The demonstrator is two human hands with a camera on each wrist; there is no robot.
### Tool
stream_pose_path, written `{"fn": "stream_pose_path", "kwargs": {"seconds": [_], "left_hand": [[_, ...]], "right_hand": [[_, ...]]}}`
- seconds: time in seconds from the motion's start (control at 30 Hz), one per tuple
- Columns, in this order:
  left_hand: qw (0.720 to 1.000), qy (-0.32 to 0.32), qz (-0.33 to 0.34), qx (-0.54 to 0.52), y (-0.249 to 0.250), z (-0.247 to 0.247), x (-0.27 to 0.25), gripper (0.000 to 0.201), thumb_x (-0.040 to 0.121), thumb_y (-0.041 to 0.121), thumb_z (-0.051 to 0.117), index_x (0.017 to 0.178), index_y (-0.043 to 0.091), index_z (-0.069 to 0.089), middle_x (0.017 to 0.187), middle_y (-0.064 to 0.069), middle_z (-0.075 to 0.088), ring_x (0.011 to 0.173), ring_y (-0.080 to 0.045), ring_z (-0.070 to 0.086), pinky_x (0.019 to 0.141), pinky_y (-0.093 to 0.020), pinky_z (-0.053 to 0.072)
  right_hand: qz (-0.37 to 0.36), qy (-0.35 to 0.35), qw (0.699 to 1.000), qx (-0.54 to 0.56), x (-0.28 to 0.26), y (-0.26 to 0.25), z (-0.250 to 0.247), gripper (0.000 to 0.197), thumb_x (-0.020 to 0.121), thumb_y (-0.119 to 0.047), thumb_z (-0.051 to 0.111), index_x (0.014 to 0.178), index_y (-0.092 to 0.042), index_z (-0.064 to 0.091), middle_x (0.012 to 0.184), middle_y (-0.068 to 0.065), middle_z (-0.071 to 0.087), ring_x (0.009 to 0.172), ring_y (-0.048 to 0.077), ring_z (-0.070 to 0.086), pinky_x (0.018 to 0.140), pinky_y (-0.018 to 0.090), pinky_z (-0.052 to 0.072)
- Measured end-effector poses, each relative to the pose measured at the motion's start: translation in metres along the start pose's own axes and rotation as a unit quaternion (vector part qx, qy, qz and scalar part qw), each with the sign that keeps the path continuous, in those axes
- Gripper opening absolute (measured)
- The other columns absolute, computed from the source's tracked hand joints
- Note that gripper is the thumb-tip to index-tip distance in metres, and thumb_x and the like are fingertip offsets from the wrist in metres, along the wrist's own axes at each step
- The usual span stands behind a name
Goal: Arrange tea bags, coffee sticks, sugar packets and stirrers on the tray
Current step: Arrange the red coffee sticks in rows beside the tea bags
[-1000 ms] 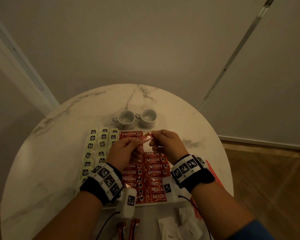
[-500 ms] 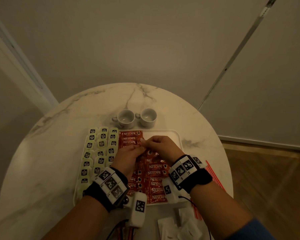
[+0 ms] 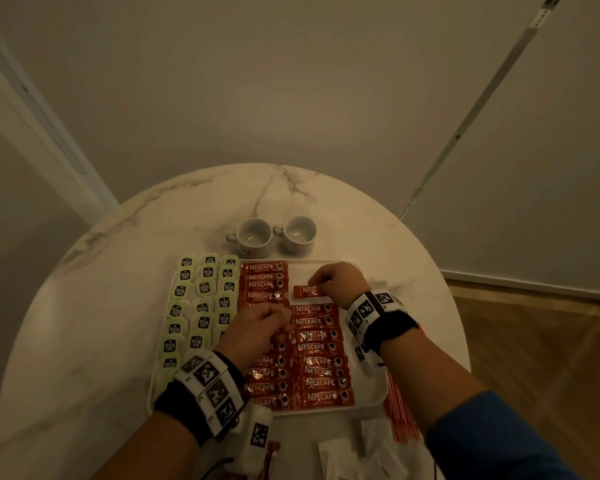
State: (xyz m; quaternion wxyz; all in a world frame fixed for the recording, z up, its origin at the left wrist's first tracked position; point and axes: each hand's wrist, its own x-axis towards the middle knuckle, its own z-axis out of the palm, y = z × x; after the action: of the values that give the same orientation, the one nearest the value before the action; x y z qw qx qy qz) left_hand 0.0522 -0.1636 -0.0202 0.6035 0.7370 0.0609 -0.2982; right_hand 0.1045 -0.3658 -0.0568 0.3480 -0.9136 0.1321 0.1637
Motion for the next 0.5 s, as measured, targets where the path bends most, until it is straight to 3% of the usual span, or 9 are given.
{"fn": "stream_pose_path", "kwargs": {"seconds": [0.13,0.3,0.43,0.5], "left_hand": [[1.000,-0.007,0.000,0.030,-0.006,-0.005,-0.004,0.016,0.094,0.025,0.056,0.096,0.014,0.068,0.086,0.000,0.071,0.067,-0.006,0.060,0.061,-0.019,0.045],[1.000,0.000,0.001,0.021,-0.010,-0.008,-0.009,0.015,0.094,0.024,0.056,0.098,0.014,0.068,0.090,-0.004,0.072,0.069,-0.009,0.061,0.062,-0.022,0.048],[1.000,0.001,-0.006,0.007,-0.012,-0.011,-0.011,0.015,0.093,0.023,0.057,0.097,0.014,0.069,0.091,-0.006,0.073,0.073,-0.014,0.062,0.075,-0.034,0.053],[1.000,0.001,-0.005,0.010,-0.013,-0.012,-0.012,0.014,0.093,0.024,0.058,0.097,0.016,0.069,0.090,-0.004,0.073,0.074,-0.013,0.063,0.074,-0.033,0.053]], "right_hand": [[0.027,-0.005,1.000,-0.014,0.007,0.006,0.011,0.033,0.081,-0.009,0.066,0.061,-0.035,0.065,0.083,-0.008,0.070,0.083,0.014,0.066,0.083,0.037,0.057],[0.021,0.005,1.000,-0.021,0.006,0.010,0.020,0.030,0.080,-0.012,0.067,0.062,-0.036,0.063,0.085,-0.010,0.068,0.083,0.013,0.065,0.084,0.038,0.056],[0.012,0.013,0.999,-0.032,0.004,0.010,0.022,0.029,0.080,-0.013,0.067,0.065,-0.037,0.063,0.091,-0.009,0.067,0.088,0.014,0.064,0.087,0.038,0.054],[0.010,0.010,0.999,-0.038,0.004,0.009,0.022,0.026,0.080,-0.013,0.067,0.068,-0.036,0.065,0.093,-0.007,0.067,0.088,0.014,0.063,0.087,0.039,0.054]]}}
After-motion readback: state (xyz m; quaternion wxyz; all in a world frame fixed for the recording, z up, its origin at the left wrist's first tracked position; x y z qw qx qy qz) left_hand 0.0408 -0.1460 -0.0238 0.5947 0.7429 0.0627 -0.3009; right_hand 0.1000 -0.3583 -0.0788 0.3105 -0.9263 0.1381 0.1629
